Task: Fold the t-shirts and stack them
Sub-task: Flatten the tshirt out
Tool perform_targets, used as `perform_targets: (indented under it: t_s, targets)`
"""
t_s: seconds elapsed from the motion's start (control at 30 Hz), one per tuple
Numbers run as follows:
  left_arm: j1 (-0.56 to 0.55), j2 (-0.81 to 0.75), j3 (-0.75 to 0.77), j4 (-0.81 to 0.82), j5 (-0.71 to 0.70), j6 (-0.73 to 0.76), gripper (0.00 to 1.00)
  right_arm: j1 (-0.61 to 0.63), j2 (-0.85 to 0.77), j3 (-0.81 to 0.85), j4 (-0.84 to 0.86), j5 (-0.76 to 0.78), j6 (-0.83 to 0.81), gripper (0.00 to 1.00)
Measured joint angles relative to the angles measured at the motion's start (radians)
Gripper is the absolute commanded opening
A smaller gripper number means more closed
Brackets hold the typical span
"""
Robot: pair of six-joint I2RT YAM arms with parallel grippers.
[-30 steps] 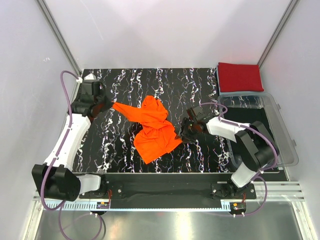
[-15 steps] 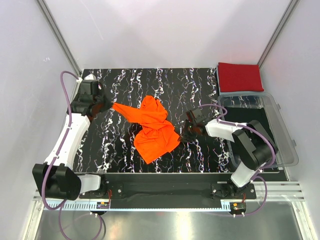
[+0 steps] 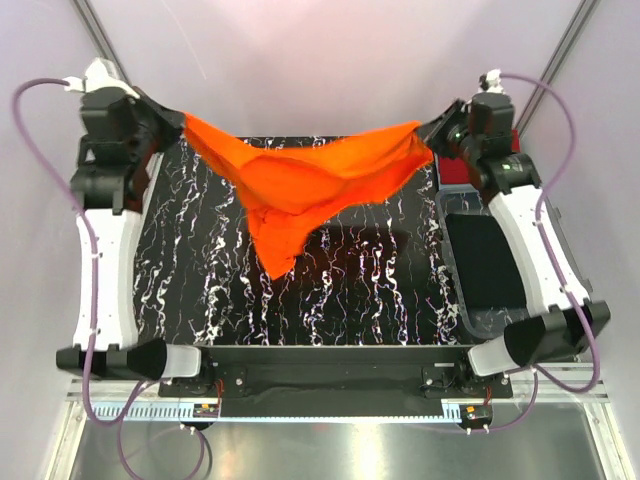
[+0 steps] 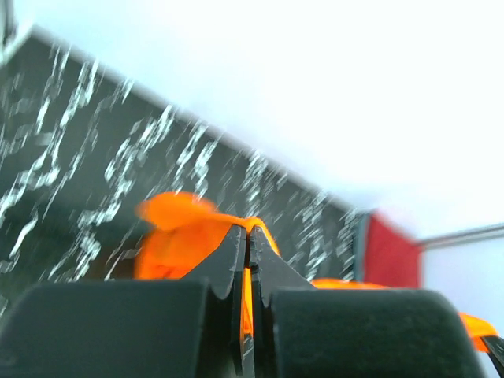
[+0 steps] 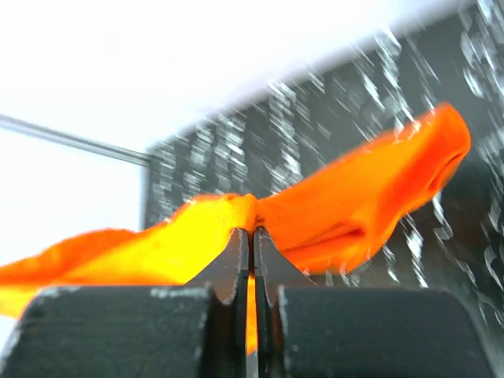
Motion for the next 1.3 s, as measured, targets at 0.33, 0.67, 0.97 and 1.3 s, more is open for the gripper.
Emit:
perform_targets:
  t_s: [0.33, 0.67, 0.97, 1.3]
  targets:
    - [0.01, -0.314, -0.418, 0.013, 0.068, -0.014, 0.0, 0.018, -0.257, -0.207, -0.081, -0.035, -0.067, 0.0]
    - [0.01, -0.391, -0.906, -0.081, 0.066, 0.005, 0.0, 0.018, -0.133, -0.615, -0.138, -0.061, -0.105, 0.02]
    - [0.01, -0.375, -0.932, -0.038, 0.012, 0.027, 0.0, 0.018, -0.065, -0.625, -0.13, -0.058, -0.114, 0.25]
    - [0.01, -0.267, -1.036, 0.008, -0.005, 0.041, 0.0, 0.019, -0.151, -0.641, -0.183, -0.053, -0.054, 0.47]
